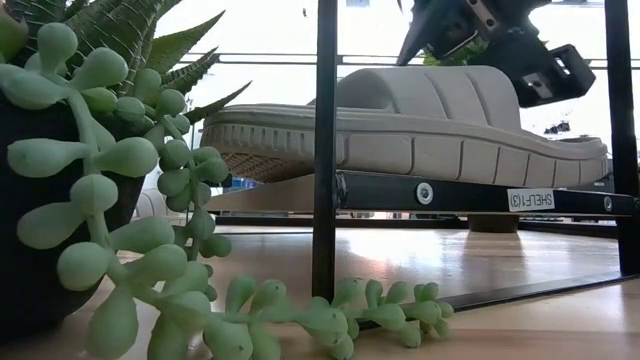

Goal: Pick and place slides into the shelf
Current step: Put the grey slipper on the shelf

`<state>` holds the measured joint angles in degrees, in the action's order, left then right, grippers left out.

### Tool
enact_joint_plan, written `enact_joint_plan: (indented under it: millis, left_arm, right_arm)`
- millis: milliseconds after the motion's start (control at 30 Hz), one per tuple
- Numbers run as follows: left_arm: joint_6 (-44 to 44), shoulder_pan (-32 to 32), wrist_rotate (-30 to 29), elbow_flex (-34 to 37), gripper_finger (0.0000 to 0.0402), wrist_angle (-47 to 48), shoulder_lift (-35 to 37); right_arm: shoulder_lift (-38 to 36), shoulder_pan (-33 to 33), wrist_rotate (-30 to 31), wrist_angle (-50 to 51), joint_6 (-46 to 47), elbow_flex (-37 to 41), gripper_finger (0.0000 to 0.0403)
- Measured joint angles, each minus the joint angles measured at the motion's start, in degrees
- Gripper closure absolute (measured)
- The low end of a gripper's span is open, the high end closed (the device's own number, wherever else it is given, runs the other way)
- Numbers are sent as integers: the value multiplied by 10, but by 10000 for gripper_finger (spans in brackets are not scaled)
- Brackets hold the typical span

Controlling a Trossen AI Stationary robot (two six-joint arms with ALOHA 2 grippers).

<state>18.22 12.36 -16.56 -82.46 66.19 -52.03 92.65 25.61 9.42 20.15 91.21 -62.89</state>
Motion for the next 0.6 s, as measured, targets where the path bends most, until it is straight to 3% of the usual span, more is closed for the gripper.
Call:
enact_joint_plan:
  millis: [100, 200, 433, 600]
  left_arm:
    - [-10, 0, -1, 0, 401, 0, 0]
    - [-109, 0, -28, 0, 401, 22, 0]
    - [-295, 0, -51, 0, 401, 211, 3]
    - [-394, 0, -60, 0, 401, 216, 28]
  right_arm:
    - [-19, 0, 16, 24, -4, 0, 230]
    - [-42, 0, 36, 45, -14, 0, 230]
    - [-97, 0, 132, 71, -47, 0, 230]
    - [-137, -6, 193, 70, -110, 0, 230]
